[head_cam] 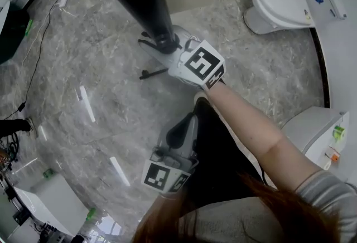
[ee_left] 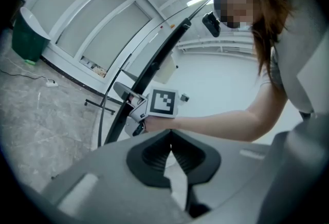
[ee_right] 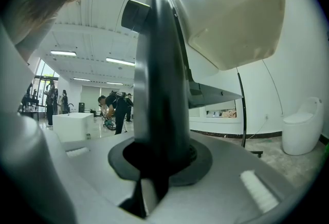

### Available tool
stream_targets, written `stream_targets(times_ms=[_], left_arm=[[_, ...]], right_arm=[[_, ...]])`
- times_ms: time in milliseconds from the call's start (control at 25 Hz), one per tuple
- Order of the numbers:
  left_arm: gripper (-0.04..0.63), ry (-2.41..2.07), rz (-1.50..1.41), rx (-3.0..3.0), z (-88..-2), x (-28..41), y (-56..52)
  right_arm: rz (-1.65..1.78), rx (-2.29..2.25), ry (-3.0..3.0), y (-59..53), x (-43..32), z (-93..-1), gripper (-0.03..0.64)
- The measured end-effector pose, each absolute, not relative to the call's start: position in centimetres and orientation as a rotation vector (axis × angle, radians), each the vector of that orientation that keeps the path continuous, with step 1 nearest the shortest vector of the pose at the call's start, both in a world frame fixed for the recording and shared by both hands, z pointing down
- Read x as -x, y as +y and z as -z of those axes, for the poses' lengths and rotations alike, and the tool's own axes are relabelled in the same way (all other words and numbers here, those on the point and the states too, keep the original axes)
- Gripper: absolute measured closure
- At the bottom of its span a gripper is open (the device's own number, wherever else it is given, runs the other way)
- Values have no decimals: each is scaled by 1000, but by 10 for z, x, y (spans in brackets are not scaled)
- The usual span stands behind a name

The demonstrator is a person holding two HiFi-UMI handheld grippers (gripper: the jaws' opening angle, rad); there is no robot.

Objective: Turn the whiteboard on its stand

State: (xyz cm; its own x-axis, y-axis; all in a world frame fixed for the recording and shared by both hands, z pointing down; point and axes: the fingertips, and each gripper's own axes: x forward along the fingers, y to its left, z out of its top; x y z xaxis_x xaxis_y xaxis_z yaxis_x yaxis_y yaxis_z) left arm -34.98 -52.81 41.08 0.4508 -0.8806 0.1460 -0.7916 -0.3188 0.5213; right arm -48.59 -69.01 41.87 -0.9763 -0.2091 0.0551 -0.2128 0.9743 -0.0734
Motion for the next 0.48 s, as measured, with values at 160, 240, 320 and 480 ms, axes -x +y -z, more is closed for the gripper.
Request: stream_targets(times_ms=[160,240,320,480], left_arm=[[594,-1362,211,-2204,-410,343,-509],[594,-1344,209,-2214,-410,339,-500],[594,-1329,206,-2220,-410,336,-489],[594,-1307,198,-2238,-407,328,-470]], right_arm=[[-113,-352,-3079,-669,478,-416,552],[-109,-369,-3080,-660,474,-414,554],[-102,-386,-3080,-652,471,-415,555],[-101,-368,-3078,-632,463,-416,560]])
